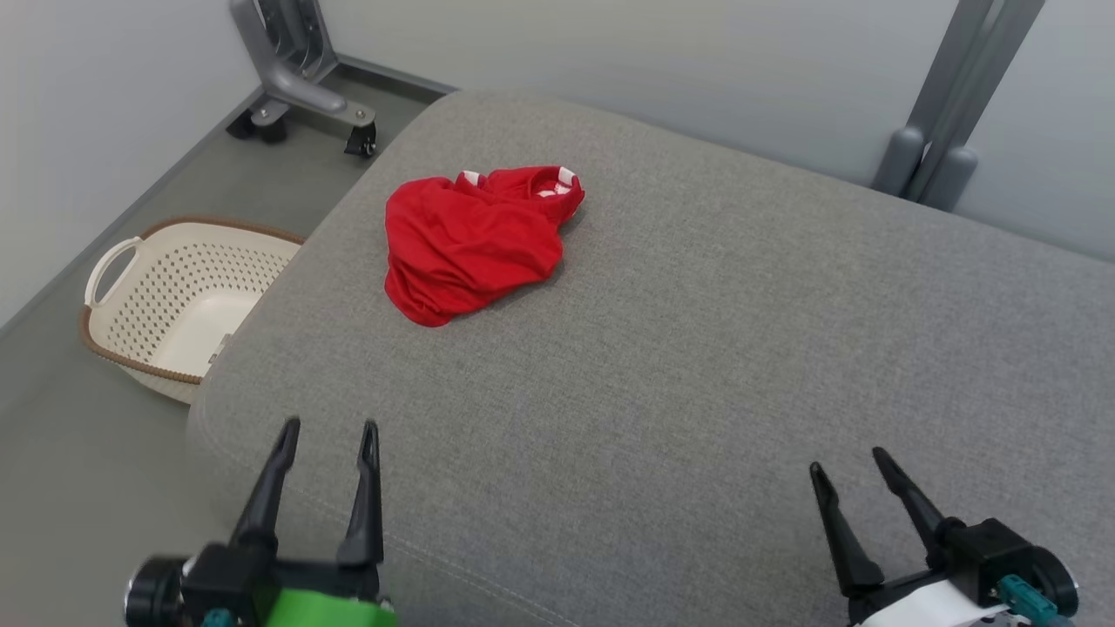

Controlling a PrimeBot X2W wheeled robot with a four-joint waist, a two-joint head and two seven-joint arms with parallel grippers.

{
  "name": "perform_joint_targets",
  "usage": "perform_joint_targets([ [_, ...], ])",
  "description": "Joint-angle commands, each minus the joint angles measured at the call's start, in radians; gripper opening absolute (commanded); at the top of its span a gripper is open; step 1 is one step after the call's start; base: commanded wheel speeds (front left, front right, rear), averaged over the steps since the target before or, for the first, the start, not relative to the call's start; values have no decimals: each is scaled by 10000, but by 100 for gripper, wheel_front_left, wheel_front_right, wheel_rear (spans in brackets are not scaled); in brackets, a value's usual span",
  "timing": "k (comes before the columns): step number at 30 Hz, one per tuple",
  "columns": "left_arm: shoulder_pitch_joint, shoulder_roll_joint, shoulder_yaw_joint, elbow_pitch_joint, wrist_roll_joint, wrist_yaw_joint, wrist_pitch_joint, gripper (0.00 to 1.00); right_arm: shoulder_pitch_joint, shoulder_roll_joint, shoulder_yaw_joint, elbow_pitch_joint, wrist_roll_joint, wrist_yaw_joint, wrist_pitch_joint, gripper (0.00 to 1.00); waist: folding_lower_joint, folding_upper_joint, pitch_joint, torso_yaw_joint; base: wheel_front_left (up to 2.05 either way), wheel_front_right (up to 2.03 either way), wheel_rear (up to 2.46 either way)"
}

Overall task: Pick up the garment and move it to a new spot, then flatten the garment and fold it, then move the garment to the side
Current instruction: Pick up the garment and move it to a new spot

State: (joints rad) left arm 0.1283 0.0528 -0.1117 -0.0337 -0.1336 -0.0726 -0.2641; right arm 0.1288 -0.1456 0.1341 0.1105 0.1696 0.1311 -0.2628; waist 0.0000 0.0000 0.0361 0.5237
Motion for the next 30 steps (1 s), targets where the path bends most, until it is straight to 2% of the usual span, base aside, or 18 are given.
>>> perform_joint_targets([
  [1,-623,128,-52,-48,55,-167,-1,100,-22,-183,-168,-95,-119,-9,-27,100,0,0,810,92,0,0,0],
  [7,-3564,875,-240,752,-323,-510,145,100,-458,-808,-401,-392,-401,-7,-27,100,0,0,2126,-339,0,0,0],
  [11,-5968,1531,-537,1709,-653,-564,1018,100,-904,-1216,-528,-535,-555,-9,-27,100,0,0,2986,-713,0,0,0],
  [15,-8205,2189,-1315,2847,-1603,-574,1908,100,-1348,-1548,-715,-736,-632,-9,-27,100,0,0,3771,-1058,0,0,0],
  [20,-10133,2301,-1789,5214,-3657,-573,3043,100,-1783,-1817,-907,-935,-837,-7,-27,100,0,0,4498,-1463,0,0,0],
  [26,-11400,2161,-2204,7818,-4923,-572,3646,100,-2165,-1956,-1072,-1117,-1010,-9,-27,100,0,0,5297,-1871,0,0,0],
  [30,-11723,2135,-2522,8904,-5730,-571,4079,100,-2311,-1949,-1125,-1170,-1102,-10,-2,100,0,0,5684,-2110,0,0,0],
])
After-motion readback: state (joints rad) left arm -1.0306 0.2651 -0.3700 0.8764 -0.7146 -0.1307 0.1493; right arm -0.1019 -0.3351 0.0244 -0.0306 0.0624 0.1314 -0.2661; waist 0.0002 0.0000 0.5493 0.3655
